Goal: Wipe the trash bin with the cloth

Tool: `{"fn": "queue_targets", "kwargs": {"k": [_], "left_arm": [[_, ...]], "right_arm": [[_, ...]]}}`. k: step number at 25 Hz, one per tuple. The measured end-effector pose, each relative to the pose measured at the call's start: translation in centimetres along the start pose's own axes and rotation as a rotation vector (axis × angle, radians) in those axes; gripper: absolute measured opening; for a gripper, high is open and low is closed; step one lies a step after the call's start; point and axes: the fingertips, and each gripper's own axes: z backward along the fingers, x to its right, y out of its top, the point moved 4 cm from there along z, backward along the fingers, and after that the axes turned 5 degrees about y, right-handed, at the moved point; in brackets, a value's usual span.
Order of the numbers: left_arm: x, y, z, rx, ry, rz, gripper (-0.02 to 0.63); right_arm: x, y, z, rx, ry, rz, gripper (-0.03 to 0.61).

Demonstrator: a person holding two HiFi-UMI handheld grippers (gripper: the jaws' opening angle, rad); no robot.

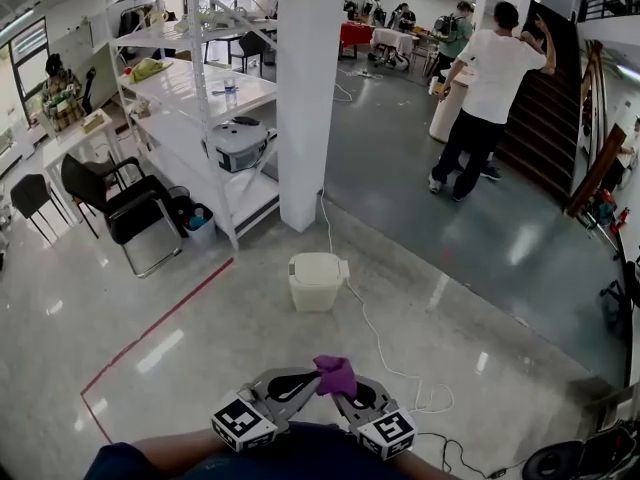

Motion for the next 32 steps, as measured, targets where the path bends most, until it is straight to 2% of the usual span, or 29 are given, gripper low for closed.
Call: {"fn": "queue_targets", "kwargs": {"k": [10,17,22,32], "left_arm": [[2.5,-1.4,-4.8,-0.019,0.065,-0.009,-0.002],[2.0,-1.3,-6.3,-0.013,0.081,0.011,-0.002],[-2.6,-1.0,-7.2,0.004,0.077,0.009,-0.002],[-16.4,0.9,-9.2,0.029,0.013,0.050,-0.002]], "right_arm": [[4.6,-0.7,2.9,0.008,0.061,0.013,0.080],[6.3,-0.7,2.4,-0.009,0.080,0.007,0.080],[8.7,0.5,-0.9,-0.014,0.041,0.027,0.080],[14.5,4.2,-12.4,-0.013,-0.076,0.017,0.080]]}}
